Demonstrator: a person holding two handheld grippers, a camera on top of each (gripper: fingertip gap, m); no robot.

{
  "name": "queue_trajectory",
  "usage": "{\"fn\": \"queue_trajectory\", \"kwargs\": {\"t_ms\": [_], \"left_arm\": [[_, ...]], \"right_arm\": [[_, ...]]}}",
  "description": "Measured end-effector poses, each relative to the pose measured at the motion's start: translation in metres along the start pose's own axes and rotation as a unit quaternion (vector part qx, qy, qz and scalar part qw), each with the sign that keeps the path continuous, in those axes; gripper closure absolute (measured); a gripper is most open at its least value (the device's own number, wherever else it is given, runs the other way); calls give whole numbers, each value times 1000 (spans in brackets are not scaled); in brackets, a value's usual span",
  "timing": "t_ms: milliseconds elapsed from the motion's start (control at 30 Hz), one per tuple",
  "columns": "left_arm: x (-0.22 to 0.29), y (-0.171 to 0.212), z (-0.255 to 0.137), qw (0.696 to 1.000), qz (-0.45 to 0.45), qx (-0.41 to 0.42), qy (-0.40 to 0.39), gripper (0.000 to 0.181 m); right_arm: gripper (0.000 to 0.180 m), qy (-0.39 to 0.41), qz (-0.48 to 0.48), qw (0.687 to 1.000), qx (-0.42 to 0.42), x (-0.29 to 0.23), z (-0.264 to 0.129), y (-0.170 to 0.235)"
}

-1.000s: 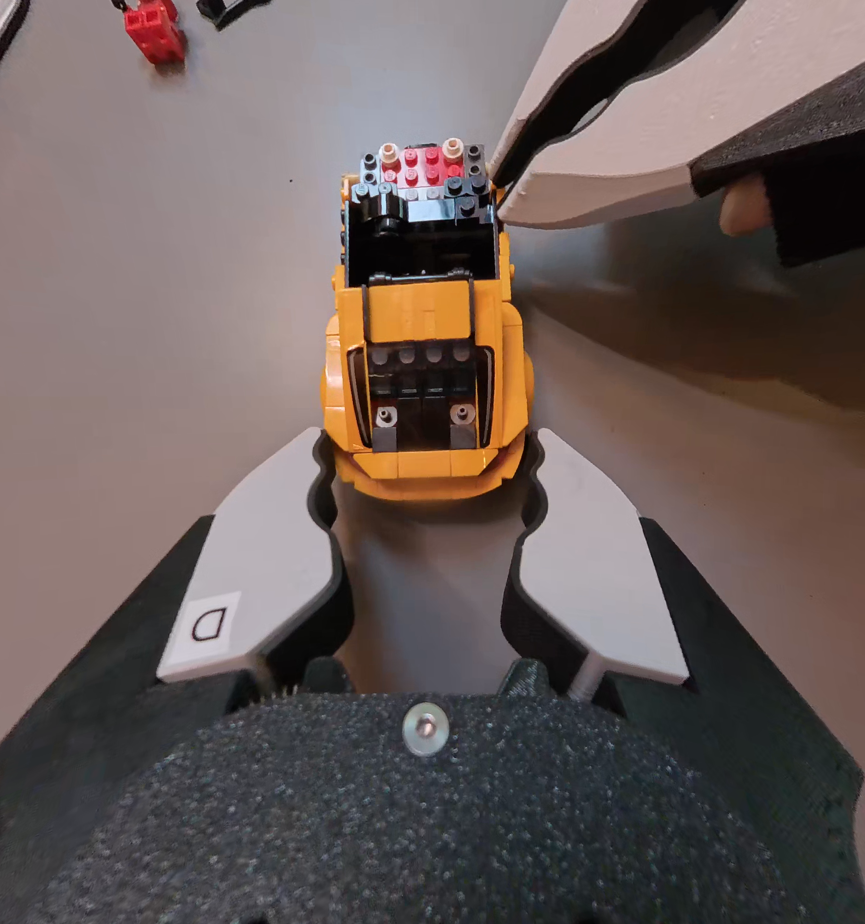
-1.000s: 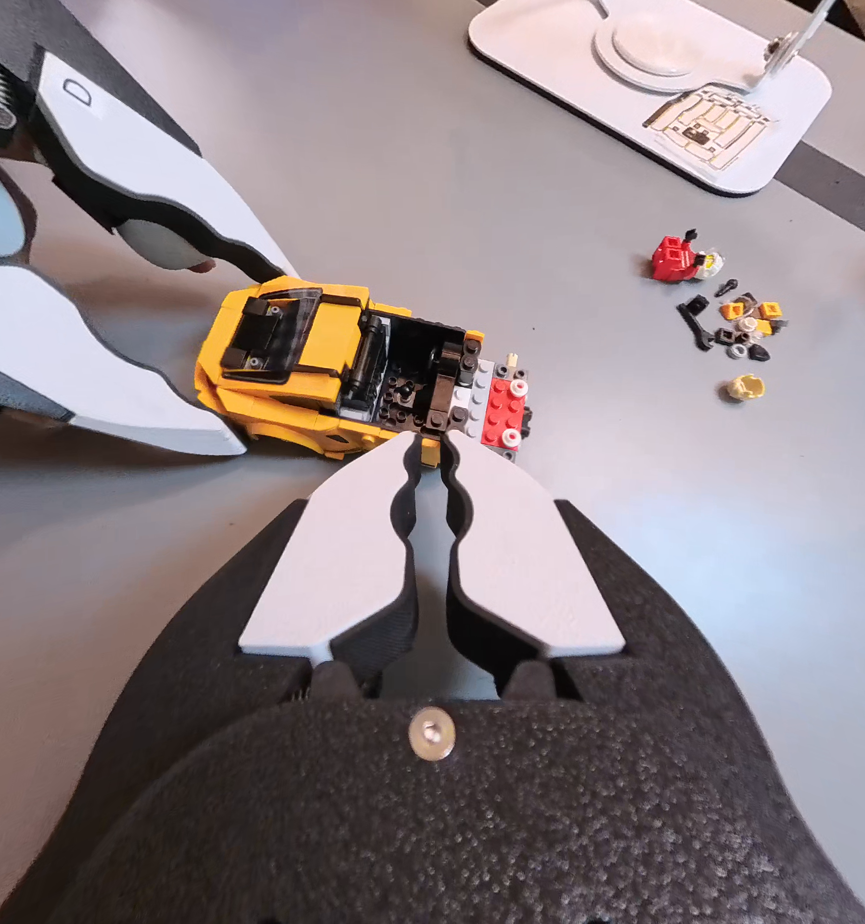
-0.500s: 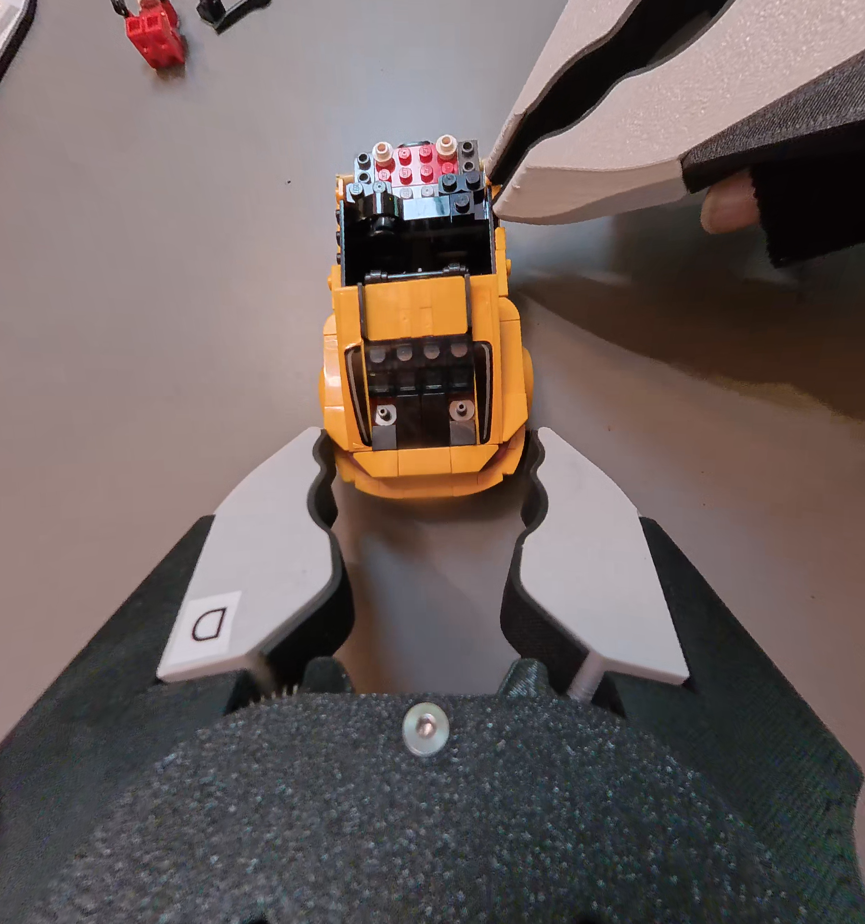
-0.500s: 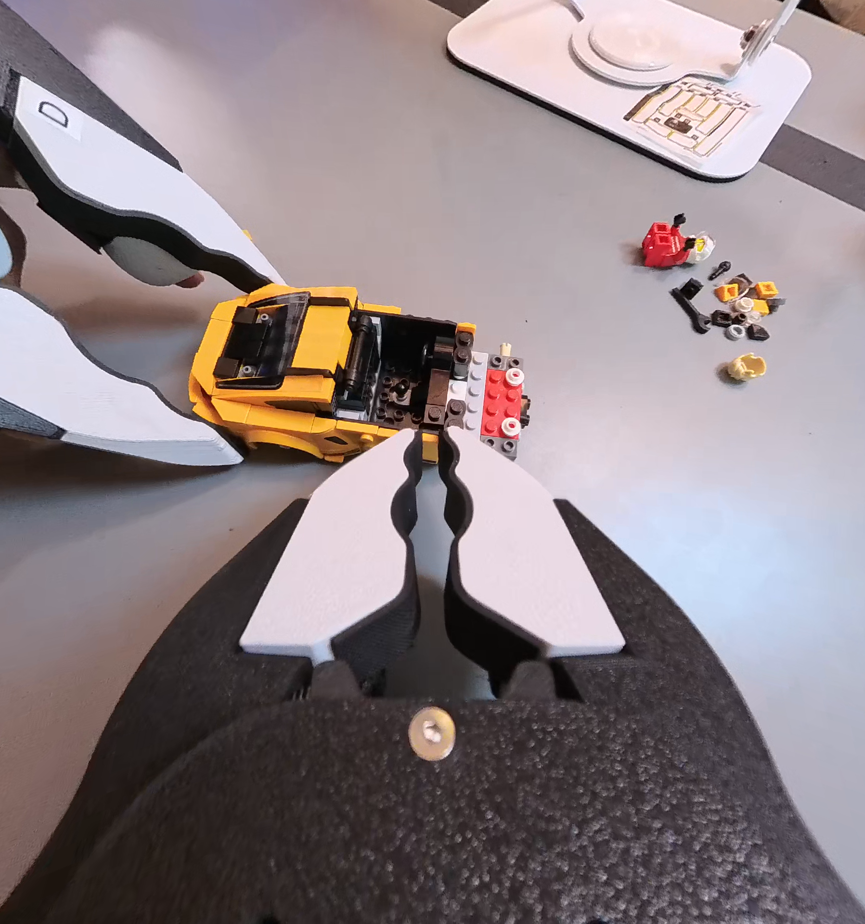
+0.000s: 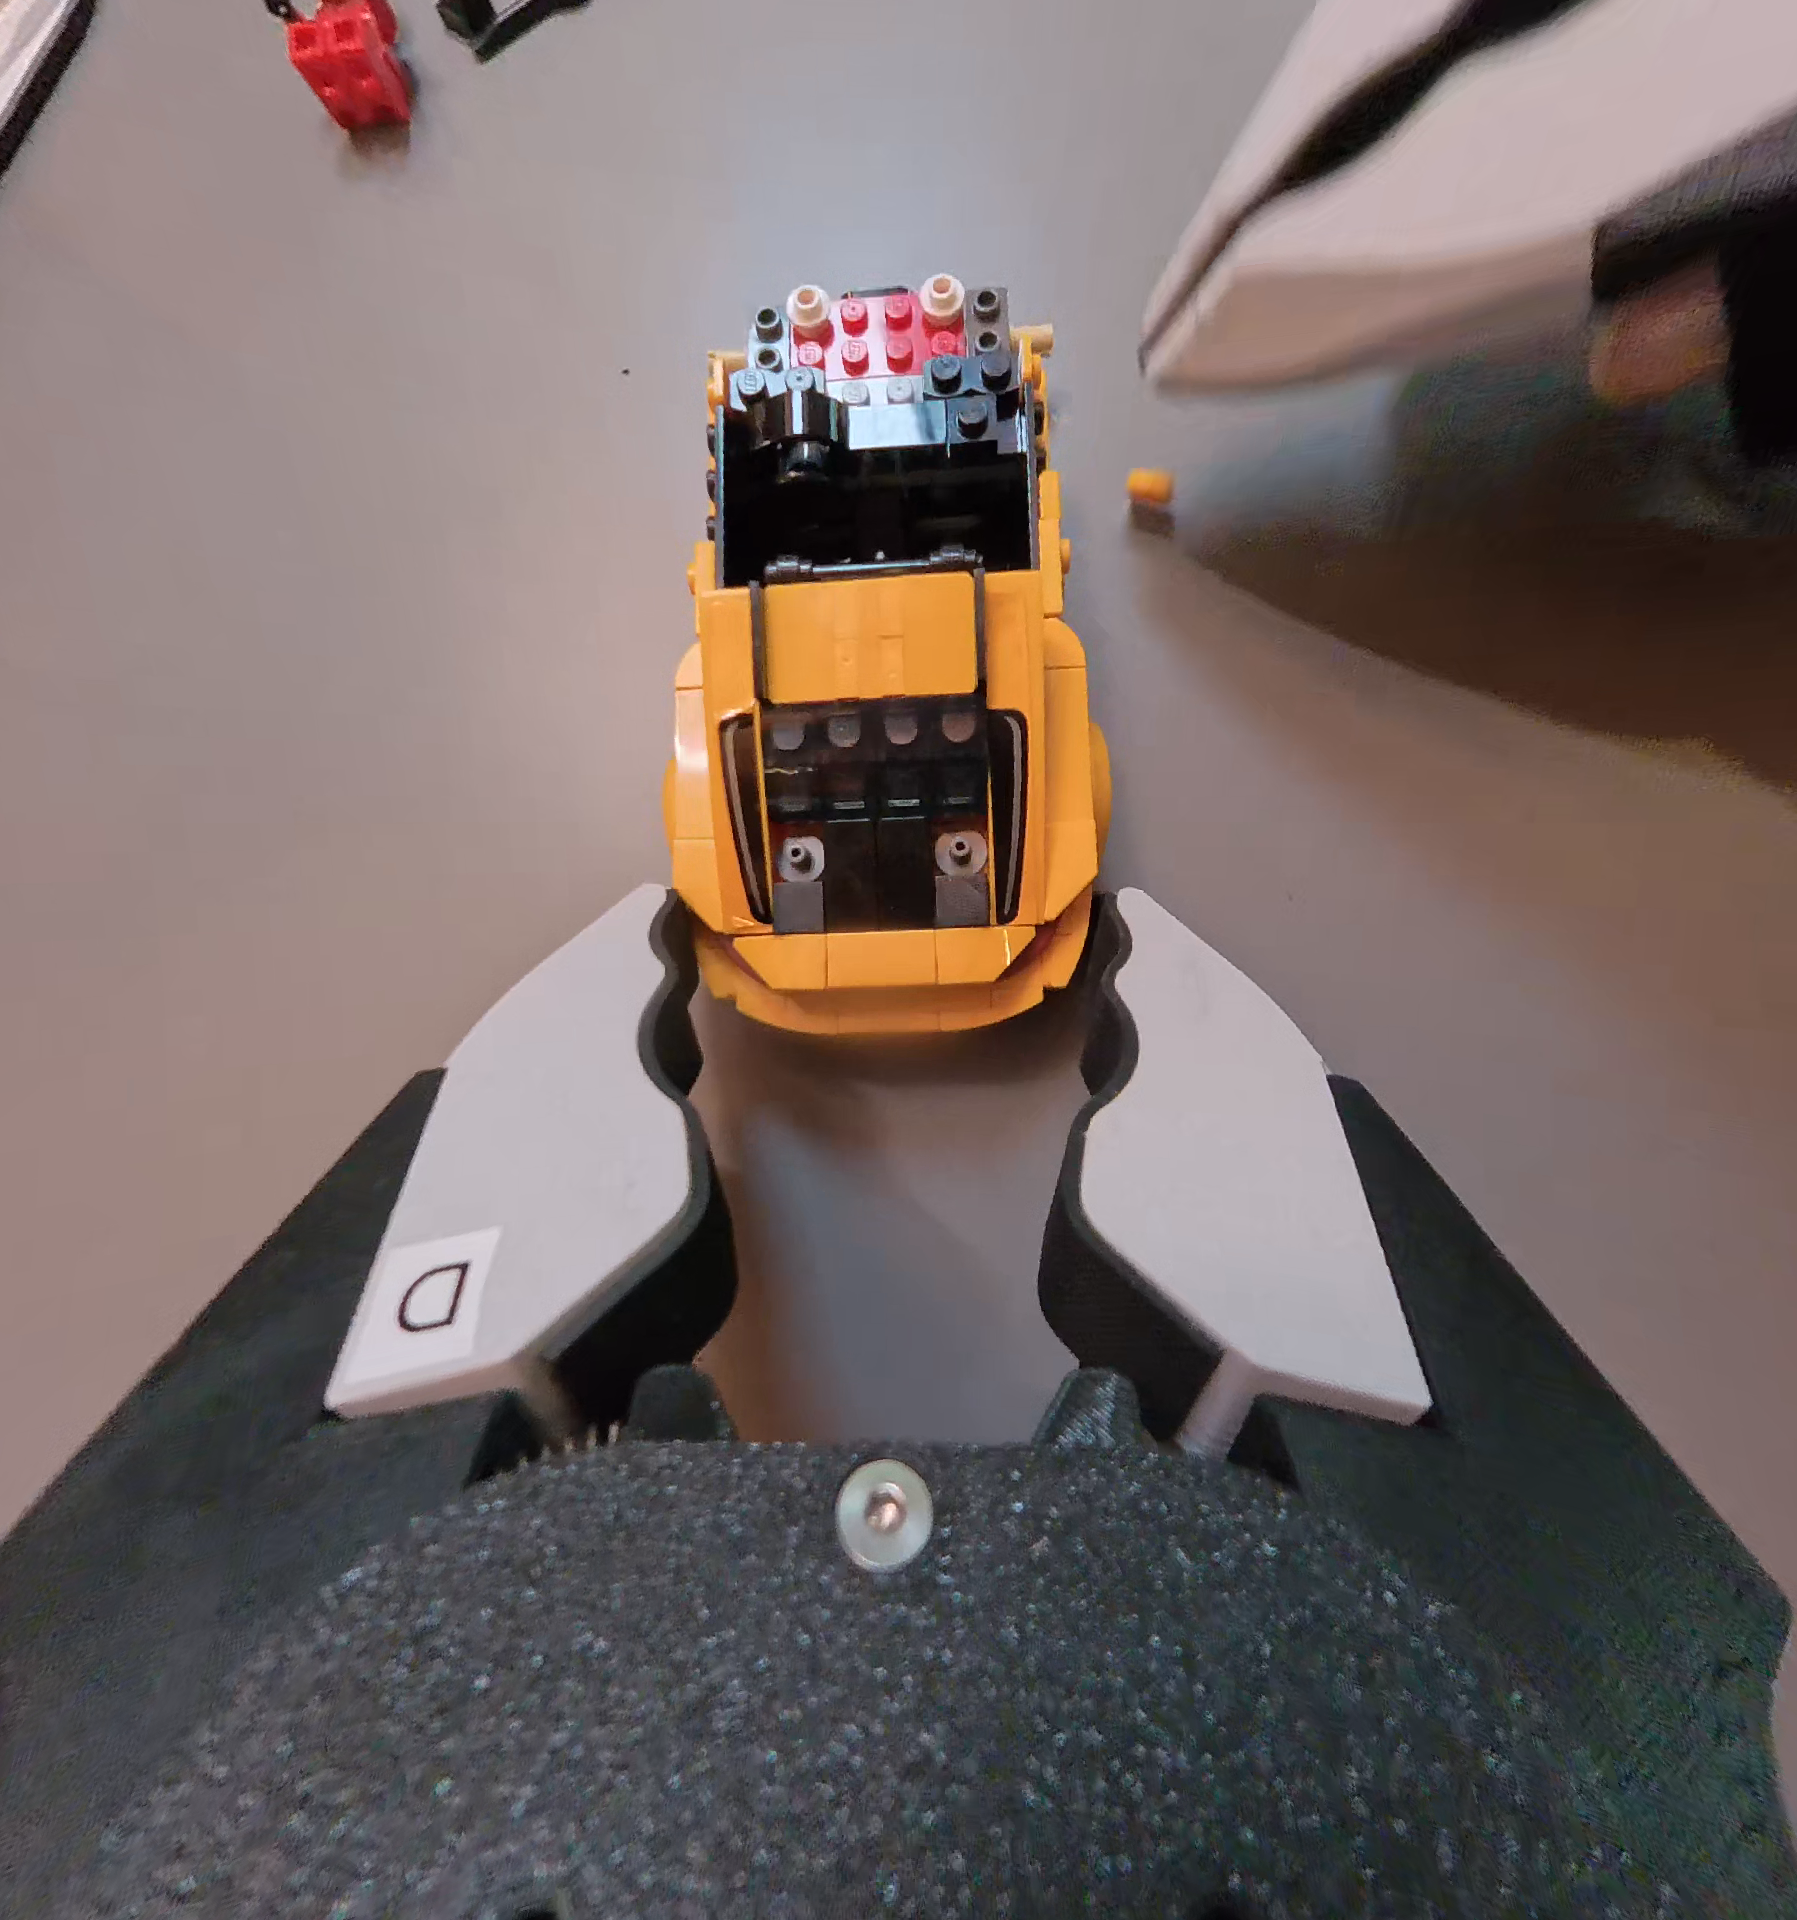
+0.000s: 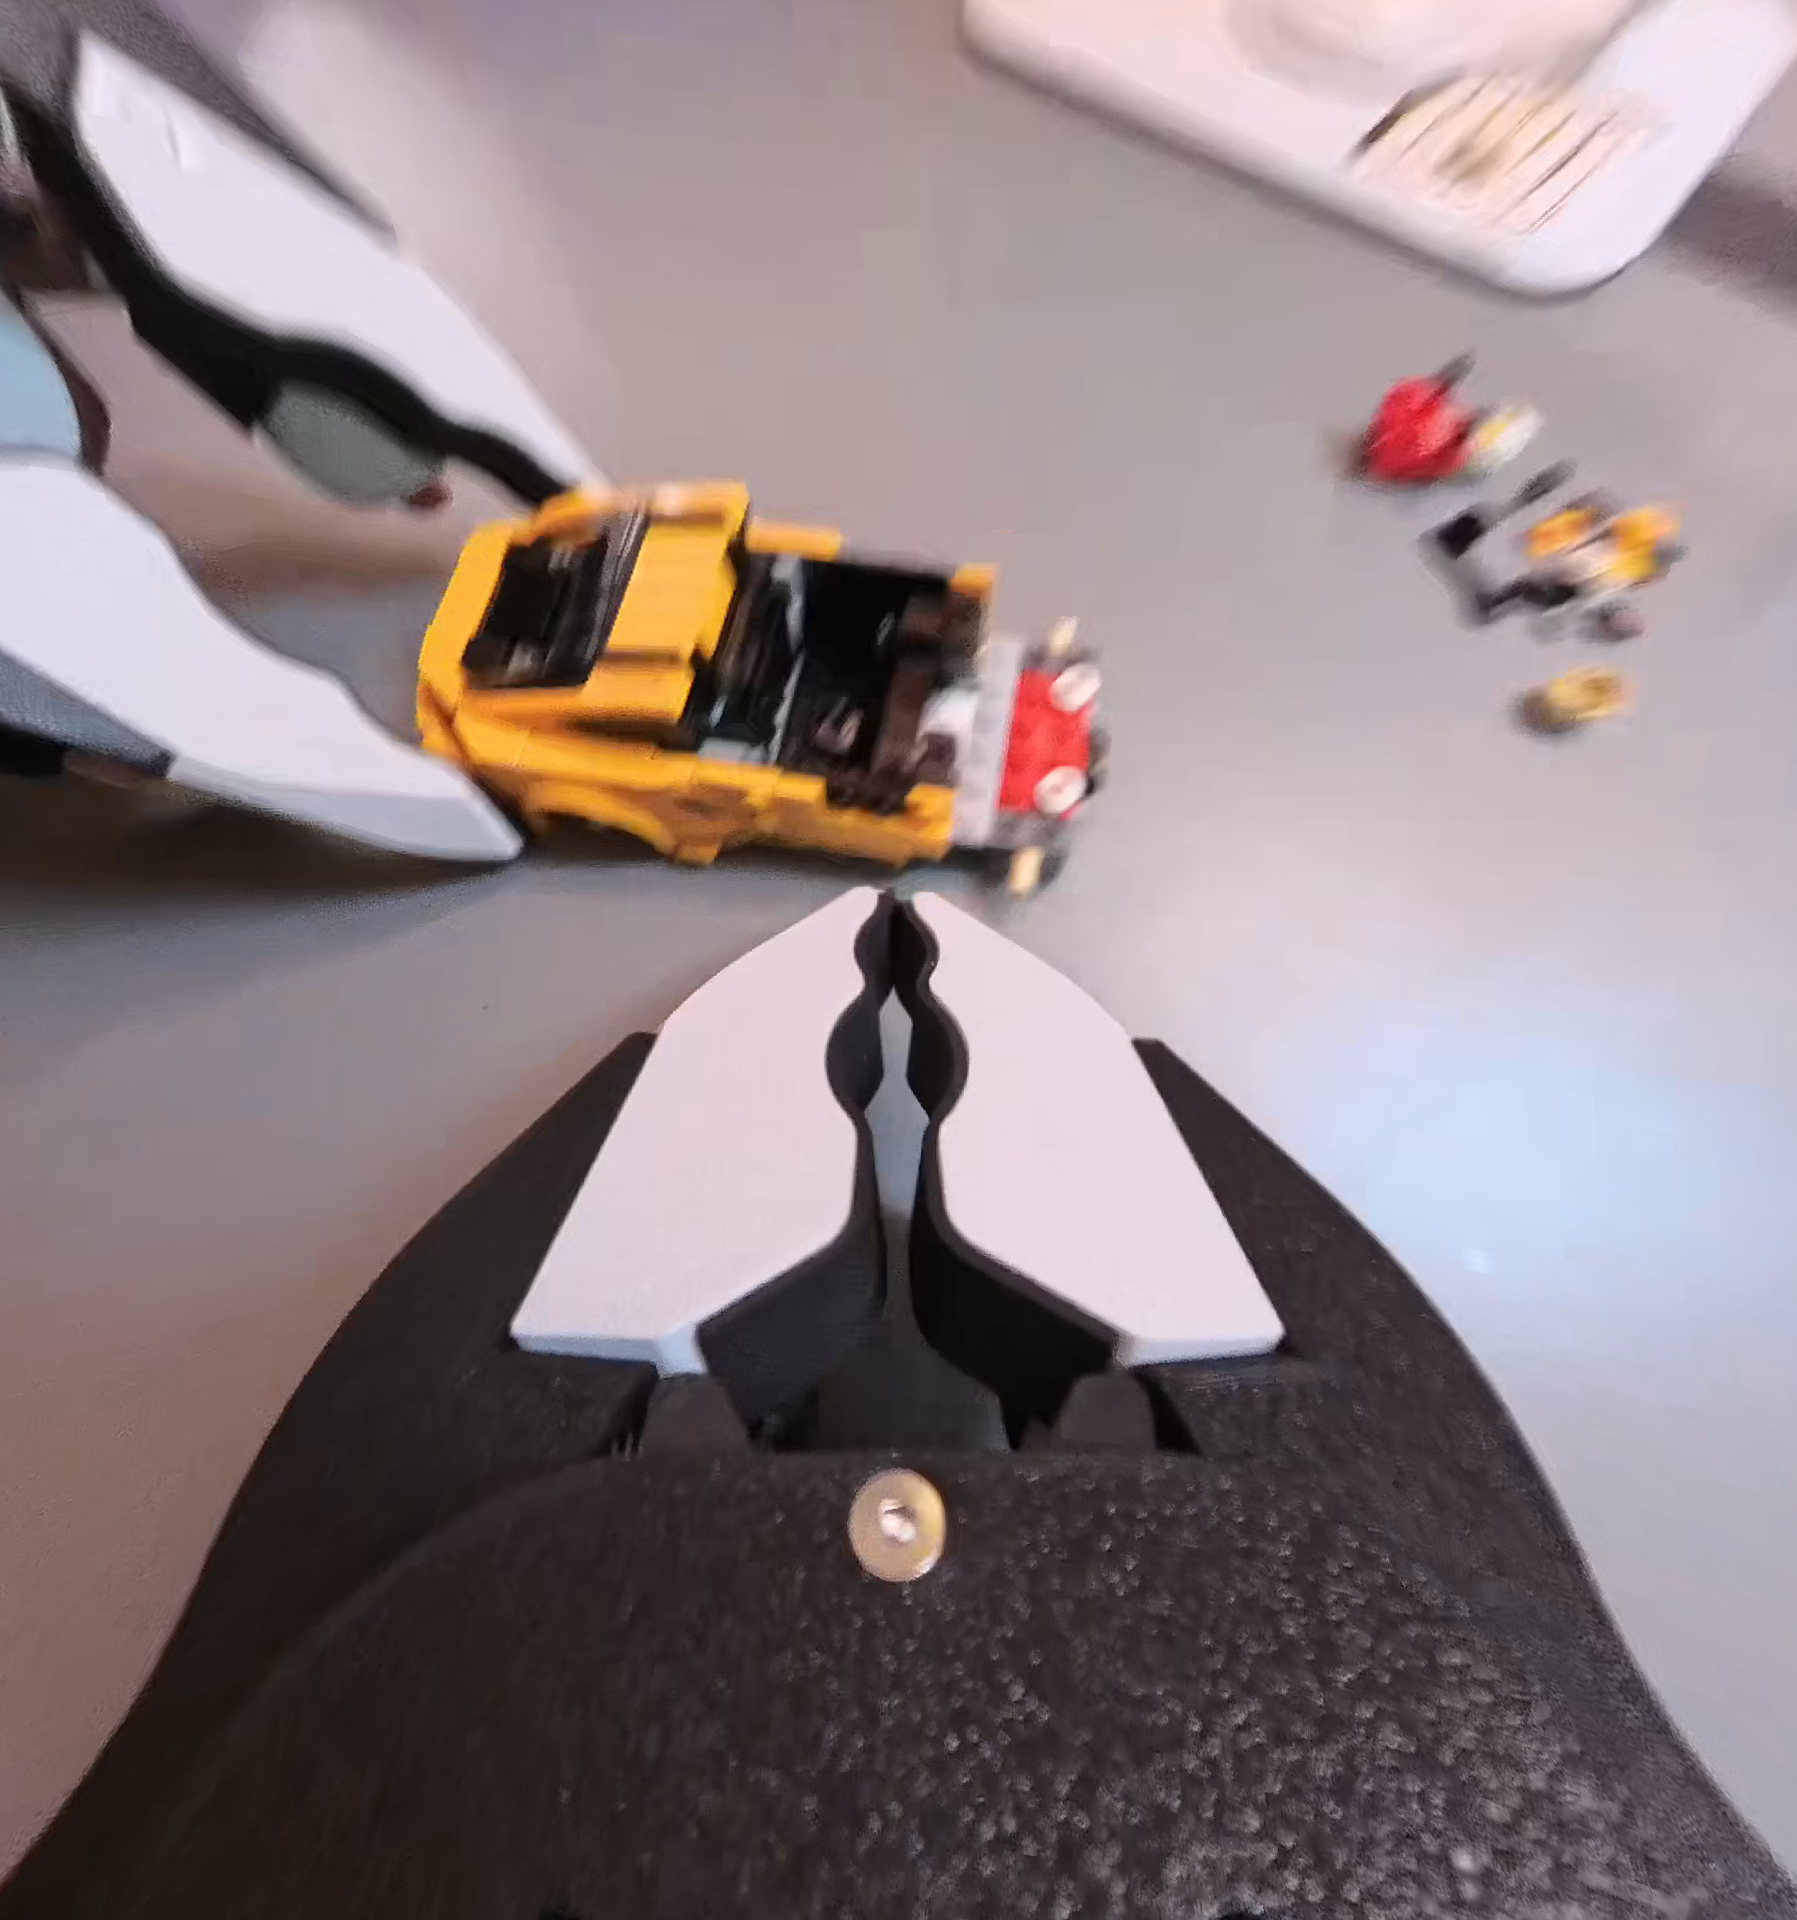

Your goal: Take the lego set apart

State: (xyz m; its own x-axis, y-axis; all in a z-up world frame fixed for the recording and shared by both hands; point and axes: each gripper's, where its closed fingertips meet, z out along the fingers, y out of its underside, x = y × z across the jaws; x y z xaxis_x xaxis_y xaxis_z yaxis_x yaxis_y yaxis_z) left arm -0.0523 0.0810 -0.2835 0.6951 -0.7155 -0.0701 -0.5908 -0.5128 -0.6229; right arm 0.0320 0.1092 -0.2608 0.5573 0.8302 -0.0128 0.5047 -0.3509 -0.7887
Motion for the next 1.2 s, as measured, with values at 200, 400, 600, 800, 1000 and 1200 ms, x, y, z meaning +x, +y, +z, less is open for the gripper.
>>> {"fn": "queue_trajectory", "kwargs": {"t_ms": [200, 400, 600, 800, 1000, 1200], "left_arm": [[1, -1, 0, 1000, 1, 1, 4, 108], [11, -1, -3, 999, 22, -1, 25, 105], [13, -10, -4, 998, 34, 35, 42, 99], [13, -11, -2, 997, 49, 40, 33, 108], [15, -10, -3, 999, 39, 25, 16, 108], [16, -9, -3, 999, 35, 24, 9, 108]], "right_arm": [[174, -14, -7, 1000, 24, -2, -3, -8], [166, -41, -12, 999, 22, -21, 7, -11], [167, -40, -28, 999, 16, -25, 8, -10], [167, -25, -23, 999, 8, -27, 6, -7], [172, -11, -1, 1000, 3, -26, 6, -2], [170, -61, 75, 995, 8, -27, 5, -3]]}}
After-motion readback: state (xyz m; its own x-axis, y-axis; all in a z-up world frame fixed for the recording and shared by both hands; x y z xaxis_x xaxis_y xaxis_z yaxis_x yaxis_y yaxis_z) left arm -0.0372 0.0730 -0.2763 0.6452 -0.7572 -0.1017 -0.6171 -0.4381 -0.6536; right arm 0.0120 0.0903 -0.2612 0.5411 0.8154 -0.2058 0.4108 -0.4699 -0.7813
